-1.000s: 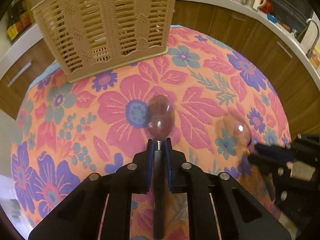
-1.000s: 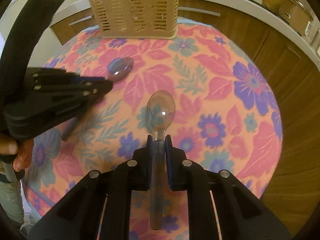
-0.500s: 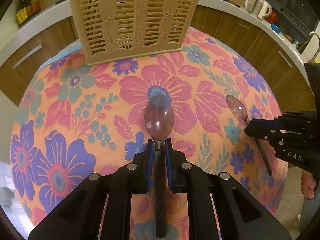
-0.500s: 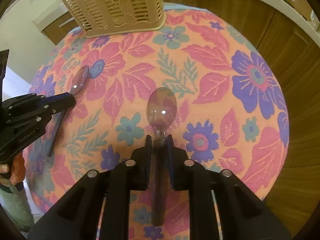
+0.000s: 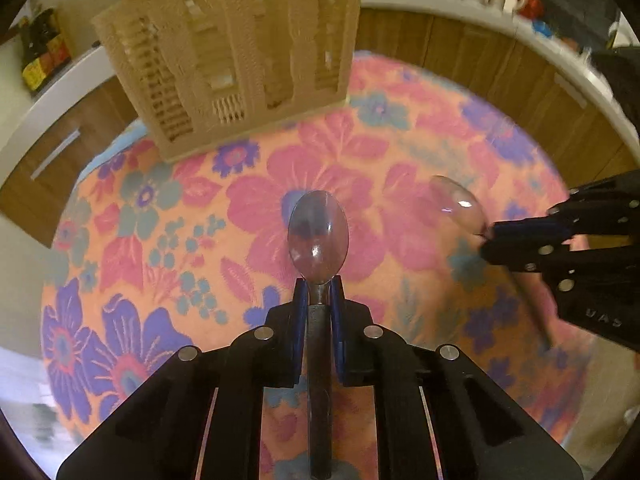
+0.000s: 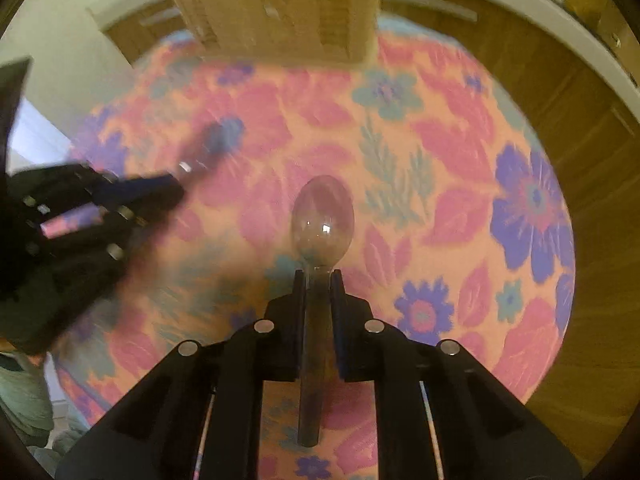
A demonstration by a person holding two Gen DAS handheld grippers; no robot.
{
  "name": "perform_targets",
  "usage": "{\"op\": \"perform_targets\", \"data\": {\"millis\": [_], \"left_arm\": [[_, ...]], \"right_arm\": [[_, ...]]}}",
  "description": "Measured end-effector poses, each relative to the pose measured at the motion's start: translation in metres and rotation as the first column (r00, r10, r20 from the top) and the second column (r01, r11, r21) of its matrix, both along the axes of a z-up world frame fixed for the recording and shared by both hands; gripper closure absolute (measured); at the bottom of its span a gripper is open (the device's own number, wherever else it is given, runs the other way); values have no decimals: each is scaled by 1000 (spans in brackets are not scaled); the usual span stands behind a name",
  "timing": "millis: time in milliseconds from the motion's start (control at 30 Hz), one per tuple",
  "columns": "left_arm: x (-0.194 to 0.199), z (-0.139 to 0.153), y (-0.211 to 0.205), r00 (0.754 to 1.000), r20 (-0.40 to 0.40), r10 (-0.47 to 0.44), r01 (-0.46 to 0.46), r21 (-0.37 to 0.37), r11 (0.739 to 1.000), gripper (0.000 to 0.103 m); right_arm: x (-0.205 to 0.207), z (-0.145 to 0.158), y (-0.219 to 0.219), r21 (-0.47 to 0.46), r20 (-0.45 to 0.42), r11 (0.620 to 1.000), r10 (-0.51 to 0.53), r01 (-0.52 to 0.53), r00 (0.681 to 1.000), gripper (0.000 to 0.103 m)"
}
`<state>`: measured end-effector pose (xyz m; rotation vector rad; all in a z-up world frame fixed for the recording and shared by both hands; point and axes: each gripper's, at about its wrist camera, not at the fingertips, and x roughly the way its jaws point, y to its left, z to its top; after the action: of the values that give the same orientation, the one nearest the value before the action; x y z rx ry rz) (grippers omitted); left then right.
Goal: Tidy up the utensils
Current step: 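Lift both spoons bowl-up and carry them above the basket, then lower the spoons into the basket and open both tools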
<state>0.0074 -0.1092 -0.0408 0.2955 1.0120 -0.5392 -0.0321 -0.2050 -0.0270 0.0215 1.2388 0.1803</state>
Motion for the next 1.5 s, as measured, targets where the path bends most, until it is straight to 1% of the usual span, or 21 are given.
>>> {"op": "perform_targets", "data": {"millis": [100,167,300,333,400,467,533,567,600,667,700,767,867,933,1000,1067,1100,1167,1267,1433,1500], "left_arm": [[-2,36,14,999,48,-3,10,-153,988,94],[-1,73,24,993,120,13,18,-250,968,94],[6,132,35,965,252,68,35,-384,923,94],[11,148,38,955,283,92,39,-424,905,94],[18,169,40,937,323,132,38,-471,882,94],[32,187,37,923,344,174,31,-516,856,93],[43,195,35,916,345,204,24,-554,832,93],[51,200,32,907,355,225,21,-573,819,93],[50,203,30,901,364,236,21,-581,814,93],[63,207,22,877,395,274,20,-599,801,93],[67,208,23,871,403,282,21,-603,798,93],[78,206,19,853,420,311,23,-624,781,93],[96,199,13,839,425,340,18,-646,763,93],[104,191,8,822,439,363,3,-641,767,93],[109,183,4,803,458,380,-5,-633,774,93],[114,174,-1,778,484,401,-23,-615,788,93],[117,170,-2,773,489,403,-28,-609,793,93],[122,162,-4,775,486,404,-37,-602,797,93],[127,154,-2,782,471,408,-46,-609,792,93],[129,145,0,795,462,393,-54,-591,805,93],[127,143,2,799,462,384,-50,-586,809,93]], "right_arm": [[3,34,-3,73,118,997,-11,2,993,93],[6,58,-7,117,194,993,-28,5,981,93],[18,111,-20,199,352,980,-54,-18,934,93],[22,120,-21,206,379,978,-53,-28,924,93],[26,142,-25,199,447,979,-58,-36,893,93],[35,161,-26,188,504,982,-65,-36,861,93],[42,176,-28,193,549,981,-84,-28,831,93],[50,185,-30,199,581,980,-100,-22,808,93],[52,193,-29,208,600,978,-112,-19,792,93],[68,205,-34,243,642,970,-147,-19,752,93],[73,206,-38,248,654,969,-154,-17,741,93],[87,209,-38,222,692,975,-168,14,702,93],[105,206,-35,166,740,984,-169,67,651,93],[114,198,-35,162,768,982,-187,96,613,93],[121,190,-41,185,795,974,-225,127,563,93],[130,179,-48,220,802,963,-268,152,534,93],[134,177,-51,227,798,961,-278,160,535,93],[143,166,-55,249,776,955,-295,159,558,93],[149,154,-51,236,772,956,-295,177,562,93],[151,142,-44,212,756,962,-273,172,595,93],[151,140,-43,210,754,963,-270,170,599,93]]}}
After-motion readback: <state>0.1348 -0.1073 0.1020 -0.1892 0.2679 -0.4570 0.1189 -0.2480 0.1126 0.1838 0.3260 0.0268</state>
